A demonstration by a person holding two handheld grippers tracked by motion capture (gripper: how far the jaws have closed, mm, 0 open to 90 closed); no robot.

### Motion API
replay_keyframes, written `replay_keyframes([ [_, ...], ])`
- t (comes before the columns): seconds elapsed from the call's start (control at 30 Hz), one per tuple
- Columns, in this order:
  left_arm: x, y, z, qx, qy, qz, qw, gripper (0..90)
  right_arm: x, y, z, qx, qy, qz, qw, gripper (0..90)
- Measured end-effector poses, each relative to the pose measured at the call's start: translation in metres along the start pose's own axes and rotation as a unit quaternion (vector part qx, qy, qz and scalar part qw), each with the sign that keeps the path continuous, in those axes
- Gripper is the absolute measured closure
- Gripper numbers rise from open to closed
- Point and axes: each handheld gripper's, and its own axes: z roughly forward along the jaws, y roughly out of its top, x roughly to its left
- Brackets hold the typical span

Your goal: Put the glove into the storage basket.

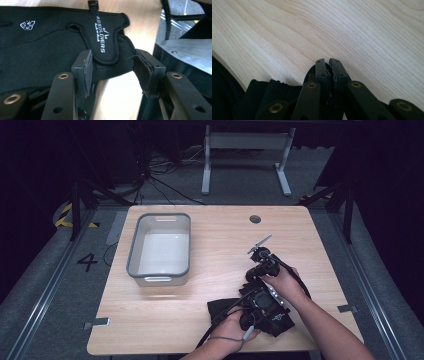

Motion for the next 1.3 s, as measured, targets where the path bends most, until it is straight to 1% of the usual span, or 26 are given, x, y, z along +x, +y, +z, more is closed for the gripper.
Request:
replay_keyframes([
  [0.07,0.004,0.001,0.004,0.001,-0.001,-0.005,1.0,49.3,0.0,0.0,0.0,0.001,-0.001,0.0,1.0,86.4],
  [0.13,0.006,0.001,0.008,0.004,-0.003,-0.014,0.9999,48.8,0.0,0.0,0.0,0.001,-0.001,0.0,1.0,86.4],
  [0.17,0.007,0.001,0.01,0.009,-0.005,-0.016,0.9998,48.6,0.0,0.0,0.0,0.0,0.0,0.0,1.0,86.4],
  [0.3,0.007,0.0,0.017,0.007,-0.003,-0.018,0.9998,46.8,-0.001,-0.001,0.0,-0.002,0.003,0.004,1.0,86.3],
  [0.37,0.006,0.0,0.017,0.012,0.0,-0.019,0.9998,46.8,-0.001,-0.001,0.0,-0.002,0.004,0.004,1.0,86.3],
  [0.4,0.006,0.0,0.018,0.012,0.005,-0.018,0.9997,47.0,-0.001,-0.001,0.0,-0.002,0.004,0.004,1.0,86.3],
  [0.43,0.005,0.0,0.018,0.012,0.013,-0.018,0.9997,49.3,0.0,-0.001,0.0,-0.003,0.004,0.003,1.0,86.4],
  [0.47,0.004,-0.001,0.019,0.009,0.026,-0.012,0.9995,53.6,0.0,-0.001,0.0,-0.003,0.003,0.003,1.0,86.4],
  [0.53,0.003,-0.001,0.019,0.01,0.031,-0.012,0.9994,58.0,-0.001,-0.001,0.0,-0.004,0.004,0.004,1.0,86.4],
  [0.57,0.003,-0.001,0.018,0.012,0.042,-0.011,0.999,62.4,-0.001,-0.001,0.0,-0.004,0.004,0.004,1.0,86.4],
  [0.6,0.005,-0.001,0.018,0.014,0.034,-0.017,0.9992,71.8,-0.001,-0.001,0.0,-0.003,0.005,0.004,1.0,86.4],
  [0.63,0.008,-0.002,0.017,0.014,0.022,-0.024,0.9994,77.8,-0.001,-0.001,0.0,-0.004,0.004,0.005,1.0,86.4],
  [0.7,0.014,-0.003,0.016,0.012,0.005,-0.036,0.9993,84.1,-0.001,-0.001,0.0,-0.004,0.005,0.006,1.0,86.4],
  [0.73,0.017,-0.004,0.015,0.011,-0.002,-0.043,0.999,85.7,-0.002,-0.002,0.0,-0.005,0.006,0.006,1.0,86.5],
  [0.77,0.019,-0.004,0.015,0.008,-0.007,-0.043,0.999,87.0,-0.002,-0.002,0.0,-0.004,0.007,0.005,1.0,86.5],
  [0.8,0.02,-0.004,0.015,0.009,-0.009,-0.044,0.999,87.4,-0.003,-0.002,0.0,-0.004,0.009,0.007,0.9999,86.5],
  [0.83,0.019,-0.004,0.015,0.008,-0.007,-0.041,0.9991,87.7,-0.003,-0.002,0.0,-0.005,0.009,0.007,0.9999,86.5],
  [0.93,0.015,-0.003,0.013,0.011,0.004,-0.03,0.9995,88.2,-0.002,-0.002,0.0,-0.004,0.007,0.007,0.9999,86.6],
  [0.97,0.014,-0.003,0.012,0.006,0.008,-0.029,0.9995,88.3,-0.001,-0.002,-0.001,-0.004,0.005,0.007,1.0,86.8],
  [1.0,0.013,-0.004,0.011,0.005,0.008,-0.029,0.9995,88.4,-0.001,-0.002,-0.001,-0.004,0.003,0.004,1.0,87.0],
  [1.07,0.012,-0.004,0.008,0.0,0.006,-0.023,0.9997,88.6,0.001,-0.002,-0.004,0.0,0.001,0.006,1.0,87.4],
  [1.13,0.01,-0.003,0.003,-0.002,0.007,-0.018,0.9998,88.6,0.003,-0.002,-0.01,-0.008,0.001,0.004,1.0,87.5],
  [1.2,0.007,-0.003,-0.002,-0.002,0.006,-0.018,0.9998,88.6,0.003,-0.003,-0.02,-0.022,0.0,0.006,0.9997,87.6],
  [1.23,0.006,-0.003,-0.004,-0.009,0.005,-0.016,0.9998,88.6,0.003,-0.004,-0.026,-0.027,-0.002,0.007,0.9996,87.6],
  [1.3,0.005,-0.003,-0.01,-0.006,0.005,-0.013,0.9999,88.6,0.003,-0.005,-0.038,-0.039,-0.008,0.007,0.9992,87.6],
])
